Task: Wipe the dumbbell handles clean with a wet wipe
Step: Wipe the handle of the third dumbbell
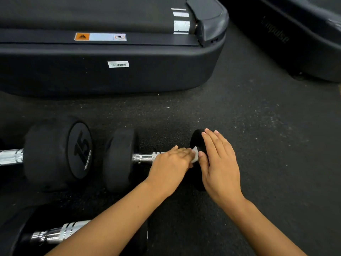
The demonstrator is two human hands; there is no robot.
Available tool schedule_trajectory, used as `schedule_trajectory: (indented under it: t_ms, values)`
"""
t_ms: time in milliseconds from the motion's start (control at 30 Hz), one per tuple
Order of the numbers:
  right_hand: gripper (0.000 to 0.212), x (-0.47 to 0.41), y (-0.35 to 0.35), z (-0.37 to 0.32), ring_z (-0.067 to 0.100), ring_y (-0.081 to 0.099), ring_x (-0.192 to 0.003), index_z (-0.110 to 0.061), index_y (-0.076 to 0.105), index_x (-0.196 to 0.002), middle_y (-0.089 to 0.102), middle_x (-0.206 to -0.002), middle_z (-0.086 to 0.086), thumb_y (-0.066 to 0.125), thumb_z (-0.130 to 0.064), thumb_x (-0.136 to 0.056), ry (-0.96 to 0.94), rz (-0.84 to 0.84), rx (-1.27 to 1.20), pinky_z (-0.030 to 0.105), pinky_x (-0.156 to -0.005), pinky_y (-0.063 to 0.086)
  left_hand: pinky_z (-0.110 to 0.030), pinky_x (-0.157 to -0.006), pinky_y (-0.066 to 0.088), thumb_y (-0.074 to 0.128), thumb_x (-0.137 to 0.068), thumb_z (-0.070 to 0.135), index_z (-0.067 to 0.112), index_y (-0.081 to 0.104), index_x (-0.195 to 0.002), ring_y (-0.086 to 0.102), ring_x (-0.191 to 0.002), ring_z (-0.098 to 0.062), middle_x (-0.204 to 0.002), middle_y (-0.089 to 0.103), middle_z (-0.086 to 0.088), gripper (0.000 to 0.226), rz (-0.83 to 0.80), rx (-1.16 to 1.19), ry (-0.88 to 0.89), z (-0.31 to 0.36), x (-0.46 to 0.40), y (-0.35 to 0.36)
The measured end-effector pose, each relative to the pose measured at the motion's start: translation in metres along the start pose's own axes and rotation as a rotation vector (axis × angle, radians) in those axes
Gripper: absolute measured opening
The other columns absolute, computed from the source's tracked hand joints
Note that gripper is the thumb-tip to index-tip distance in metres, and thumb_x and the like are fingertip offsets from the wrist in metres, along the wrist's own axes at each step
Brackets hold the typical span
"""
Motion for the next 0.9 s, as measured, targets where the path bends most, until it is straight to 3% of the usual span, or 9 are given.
schedule_trajectory:
  t_ms: [100,200,400,467,567,633,733,833,900]
  values:
    - [0.047,-0.001,0.0,-0.001,0.023,0.034,-0.132,-0.003,0.048,-0.131,0.048,-0.137,0.011,0.034,-0.026,-0.093,0.01,0.01,0.015,0.036,-0.109,0.022,-0.037,-0.076,0.055,0.045,-0.091,0.036,0.018,0.068,-0.097,0.068,-0.085,-0.023,-0.091,0.072,-0.003,0.03,-0.104,0.071,-0.047,0.003,-0.009,-0.004]
    - [0.048,-0.001,0.0,-0.001,0.022,0.033,-0.133,-0.003,0.047,-0.132,0.047,-0.138,0.01,0.034,-0.026,-0.093,0.005,-0.005,0.016,0.037,-0.11,0.021,-0.037,-0.074,0.047,0.037,-0.096,0.044,0.029,0.062,-0.109,0.063,-0.091,-0.027,-0.097,0.068,-0.003,0.031,-0.207,-0.014,-0.182,-0.007,-0.014,-0.01]
    - [0.048,0.001,-0.002,-0.001,0.019,0.029,-0.133,-0.003,0.045,-0.133,0.046,-0.139,0.01,0.033,-0.027,-0.093,-0.008,-0.01,-0.008,0.032,-0.111,0.017,-0.038,-0.083,0.053,0.075,-0.075,0.021,0.009,0.068,-0.107,0.068,-0.093,-0.022,-0.101,0.071,-0.006,0.036,-0.058,-0.042,-0.12,-0.005,0.012,-0.002]
    - [0.047,0.0,-0.002,-0.002,0.021,0.031,-0.132,-0.003,0.046,-0.132,0.047,-0.138,0.011,0.034,-0.026,-0.093,-0.005,-0.004,-0.005,0.031,-0.111,0.017,-0.036,-0.096,0.043,0.078,-0.072,0.016,0.004,0.064,-0.114,0.064,-0.104,-0.023,-0.111,0.068,-0.012,0.046,-0.087,-0.03,-0.023,0.001,0.011,0.005]
    - [0.047,0.0,-0.002,-0.001,0.023,0.035,-0.131,-0.003,0.047,-0.132,0.048,-0.137,0.011,0.034,-0.026,-0.093,0.007,0.001,-0.008,0.033,-0.11,0.019,-0.027,-0.112,0.014,0.05,-0.095,0.019,0.006,0.038,-0.139,0.038,-0.133,-0.019,-0.143,0.042,-0.01,0.048,-0.201,0.043,0.082,0.001,0.002,-0.002]
    - [0.048,0.001,-0.002,-0.001,0.023,0.034,-0.132,-0.004,0.046,-0.133,0.047,-0.138,0.01,0.033,-0.027,-0.093,0.01,-0.017,-0.013,0.033,-0.11,0.019,-0.023,-0.112,0.012,0.04,-0.099,0.027,0.016,0.028,-0.145,0.029,-0.137,-0.011,-0.15,0.032,-0.001,0.049,-0.232,0.059,0.054,-0.01,0.002,-0.007]
    - [0.049,0.001,-0.001,0.0,0.021,0.031,-0.134,-0.005,0.044,-0.135,0.044,-0.141,0.008,0.032,-0.028,-0.093,0.012,-0.062,-0.018,0.031,-0.112,0.016,-0.029,-0.109,0.031,0.05,-0.095,0.026,0.018,0.041,-0.139,0.044,-0.128,-0.012,-0.142,0.046,0.0,0.046,-0.213,0.047,0.035,-0.018,0.009,-0.015]
    - [0.052,0.002,-0.006,-0.001,0.017,0.022,-0.138,-0.01,0.04,-0.138,0.039,-0.145,0.004,0.032,-0.034,-0.093,0.023,-0.113,-0.052,0.035,-0.114,0.017,-0.033,-0.091,0.047,0.076,-0.074,0.013,0.009,0.066,-0.113,0.067,-0.098,-0.017,-0.109,0.069,-0.007,0.04,-0.103,-0.013,0.061,-0.015,0.016,-0.024]
    - [0.047,0.005,-0.016,-0.01,0.019,0.023,-0.138,-0.013,0.046,-0.133,0.041,-0.142,0.004,0.038,-0.034,-0.092,-0.049,-0.092,-0.063,0.04,-0.113,0.02,-0.031,-0.085,0.051,0.082,-0.067,0.013,0.009,0.068,-0.109,0.069,-0.087,-0.014,-0.096,0.073,-0.004,0.044,-0.018,-0.009,0.057,-0.01,0.021,-0.038]
Point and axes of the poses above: each hand's wrist, its own x-axis away from the middle knuckle, its own y-axis out of the palm, z = x × y, the point moved 4 cm from there along -x, towards the middle knuckle
